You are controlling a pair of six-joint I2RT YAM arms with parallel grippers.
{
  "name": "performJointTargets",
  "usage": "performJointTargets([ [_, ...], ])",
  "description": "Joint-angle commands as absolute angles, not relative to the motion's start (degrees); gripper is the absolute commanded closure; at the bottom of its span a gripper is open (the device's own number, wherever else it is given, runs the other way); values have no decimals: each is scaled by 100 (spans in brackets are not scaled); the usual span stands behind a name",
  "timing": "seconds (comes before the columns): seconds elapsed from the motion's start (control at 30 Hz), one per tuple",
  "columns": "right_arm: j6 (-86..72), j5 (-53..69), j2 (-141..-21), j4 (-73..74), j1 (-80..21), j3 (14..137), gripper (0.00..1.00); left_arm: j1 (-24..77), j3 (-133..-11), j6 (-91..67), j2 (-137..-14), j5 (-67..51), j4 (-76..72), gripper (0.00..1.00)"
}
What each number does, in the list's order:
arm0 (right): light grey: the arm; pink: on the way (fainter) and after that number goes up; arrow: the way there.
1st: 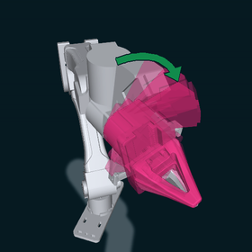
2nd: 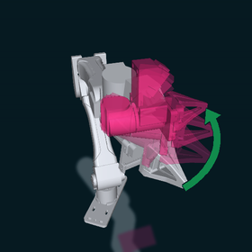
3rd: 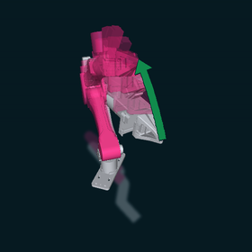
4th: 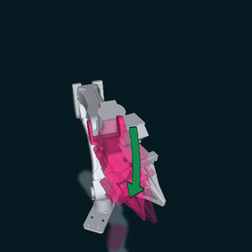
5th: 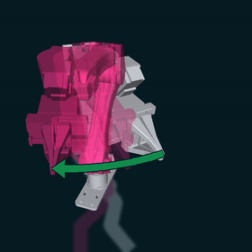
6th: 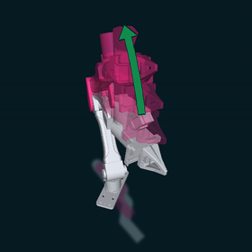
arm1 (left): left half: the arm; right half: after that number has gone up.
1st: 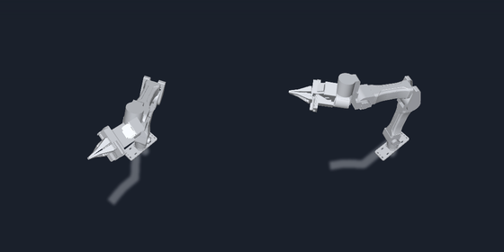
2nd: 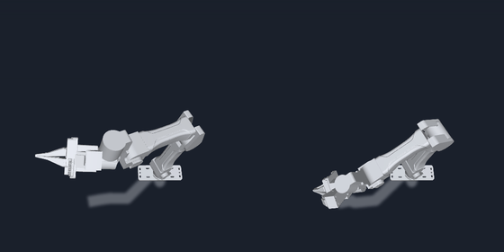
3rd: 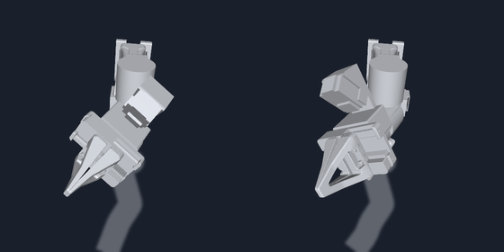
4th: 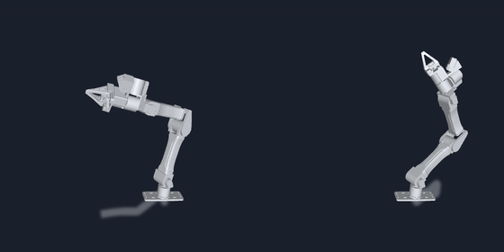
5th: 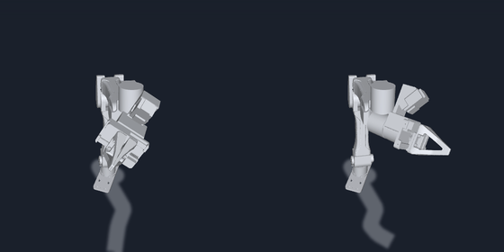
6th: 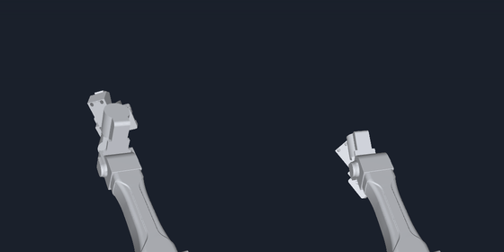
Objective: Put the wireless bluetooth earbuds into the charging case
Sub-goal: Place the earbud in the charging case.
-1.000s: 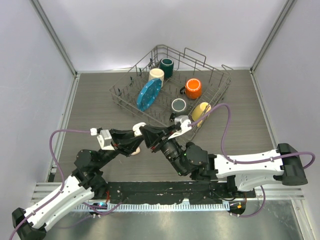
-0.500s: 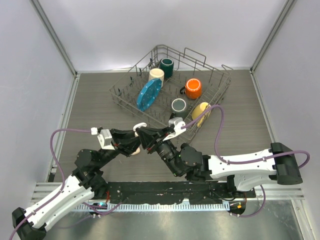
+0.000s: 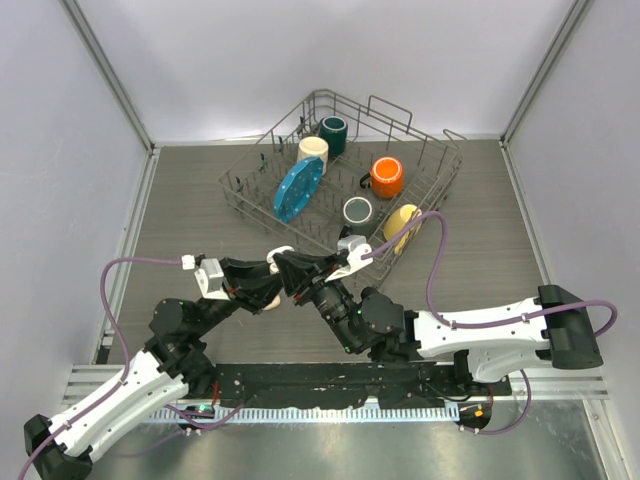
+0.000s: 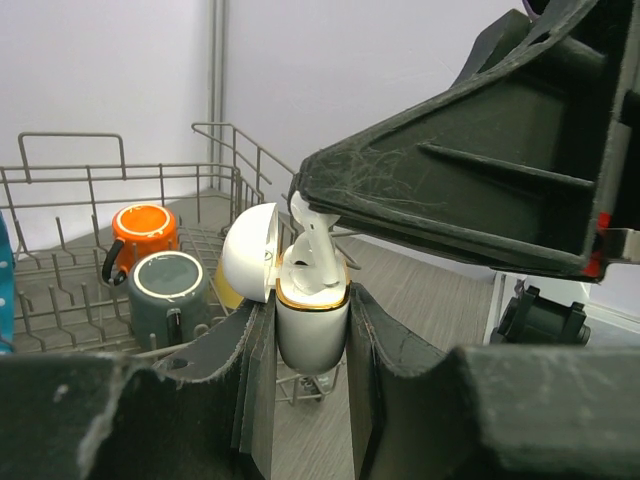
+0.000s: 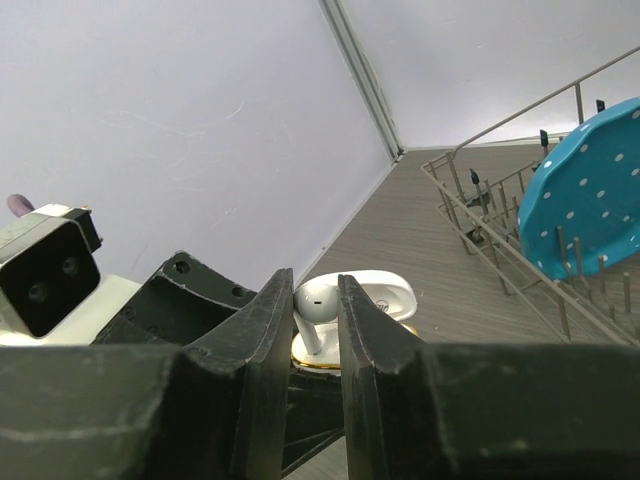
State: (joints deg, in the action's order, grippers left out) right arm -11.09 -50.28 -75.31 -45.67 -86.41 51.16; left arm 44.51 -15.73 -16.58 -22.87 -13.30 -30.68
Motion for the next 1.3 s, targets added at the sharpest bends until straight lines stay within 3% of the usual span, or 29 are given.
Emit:
performJointTargets([
  [0.0, -1054, -5221, -7488, -4826, -8605, 5282, 99, 4447, -1644, -1723, -2232, -1389, -3516, 100],
  [0.83, -1257, -5001, -7699, -4658, -8596, 5388, 99, 4447, -1661, -1819, -2382, -1389, -3674, 100],
  [1.27, -1600, -4808, -7541, -3674, -8798, 5229, 99, 4447, -1635, -1635, -2224, -932, -3753, 100],
])
